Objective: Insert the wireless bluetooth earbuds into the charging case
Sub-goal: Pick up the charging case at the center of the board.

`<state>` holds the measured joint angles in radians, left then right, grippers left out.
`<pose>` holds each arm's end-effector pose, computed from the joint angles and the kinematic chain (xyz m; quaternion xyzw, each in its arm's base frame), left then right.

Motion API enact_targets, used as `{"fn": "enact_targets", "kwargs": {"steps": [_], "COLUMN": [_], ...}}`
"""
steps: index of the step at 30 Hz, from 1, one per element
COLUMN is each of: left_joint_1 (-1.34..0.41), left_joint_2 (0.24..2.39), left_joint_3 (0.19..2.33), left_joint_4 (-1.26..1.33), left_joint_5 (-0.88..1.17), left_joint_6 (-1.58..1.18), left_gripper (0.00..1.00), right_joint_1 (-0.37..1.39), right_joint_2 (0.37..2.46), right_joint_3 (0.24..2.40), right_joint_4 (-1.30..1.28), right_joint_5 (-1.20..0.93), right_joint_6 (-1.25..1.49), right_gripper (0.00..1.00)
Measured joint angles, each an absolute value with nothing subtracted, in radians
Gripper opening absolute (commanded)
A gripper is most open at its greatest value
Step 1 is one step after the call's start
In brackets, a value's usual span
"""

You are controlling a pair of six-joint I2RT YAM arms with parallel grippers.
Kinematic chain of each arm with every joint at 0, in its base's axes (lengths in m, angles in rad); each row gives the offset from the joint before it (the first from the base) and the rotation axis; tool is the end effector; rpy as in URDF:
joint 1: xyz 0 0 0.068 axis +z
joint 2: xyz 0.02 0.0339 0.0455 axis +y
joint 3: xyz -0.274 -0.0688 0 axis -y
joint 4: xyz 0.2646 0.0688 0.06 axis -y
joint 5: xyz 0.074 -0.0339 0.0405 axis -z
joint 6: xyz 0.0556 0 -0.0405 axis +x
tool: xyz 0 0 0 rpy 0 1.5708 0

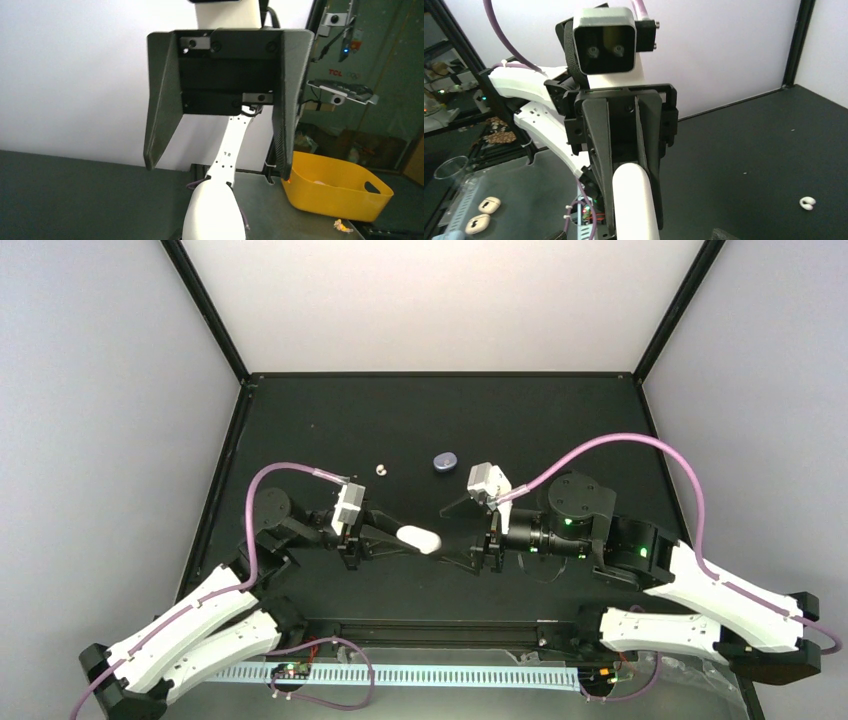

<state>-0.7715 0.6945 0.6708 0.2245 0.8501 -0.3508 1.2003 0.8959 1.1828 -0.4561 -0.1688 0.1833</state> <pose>0.1027 -0.1582 0.3647 0.4327 0.4970 -0.5963 0.4585 0.0683 0.2015 0.4382 -0.4183 0.6388 0.4595 0.4537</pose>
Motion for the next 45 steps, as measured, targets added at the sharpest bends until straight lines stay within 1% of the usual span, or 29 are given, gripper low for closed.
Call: {"fn": "enact_targets", "kwargs": {"steps": [2,6,8,12,19,23,26,28,33,36,38,41,45], "left_joint_1": [-0.772,-0.772,-0.772,-0.772,-0.772,-0.772,-0.772,-0.772,-0.772,-0.772,-0.772,-0.772,-0.772], "left_joint_2": [0.693,0.691,0.687,0.686,0.676,0.673,0.671,0.672,0.672,0.674,0.674,0.674,0.674], "left_joint_3": [0.682,0.698,0.705,0.722,0.731,0.731,0.731,0.731,0.731,0.731,0.731,0.731,0.731], "left_joint_4": [0.228,0.235,0.236,0.237,0.236,0.236,0.236,0.237,0.242,0.248,0.256,0.267,0.284], "left_joint_5": [0.863,0.882,0.889,0.898,0.900,0.900,0.897,0.894,0.887,0.879,0.874,0.867,0.858], "left_joint_6": [-0.351,-0.350,-0.350,-0.350,-0.350,-0.350,-0.352,-0.357,-0.389,-0.410,-0.419,-0.432,-0.449], "left_gripper": [0.02,0.02,0.02,0.02,0.02,0.02,0.02,0.04,0.15,0.16,0.16,0.17,0.24], "right_joint_1": [1.190,1.185,1.184,1.183,1.183,1.183,1.183,1.183,1.183,1.183,1.183,1.183,1.183], "right_joint_2": [0.900,0.913,0.921,0.939,0.951,0.957,0.964,0.968,0.969,0.966,0.964,0.958,0.953], "right_joint_3": [1.183,1.183,1.183,1.183,1.183,1.183,1.183,1.183,1.183,1.183,1.183,1.179,1.173], "right_joint_4": [-0.456,-0.453,-0.448,-0.436,-0.409,-0.389,-0.380,-0.378,-0.371,-0.362,-0.357,-0.348,-0.329], "right_joint_5": [-0.203,-0.265,-0.286,-0.313,-0.319,-0.322,-0.329,-0.334,-0.339,-0.336,-0.331,-0.323,-0.316], "right_joint_6": [0.192,0.212,0.223,0.251,0.272,0.280,0.289,0.290,0.290,0.286,0.286,0.286,0.287], "right_gripper": [0.73,0.67,0.62,0.50,0.43,0.32,0.27,0.25,0.18,0.10,0.07,0.04,0.02]}}
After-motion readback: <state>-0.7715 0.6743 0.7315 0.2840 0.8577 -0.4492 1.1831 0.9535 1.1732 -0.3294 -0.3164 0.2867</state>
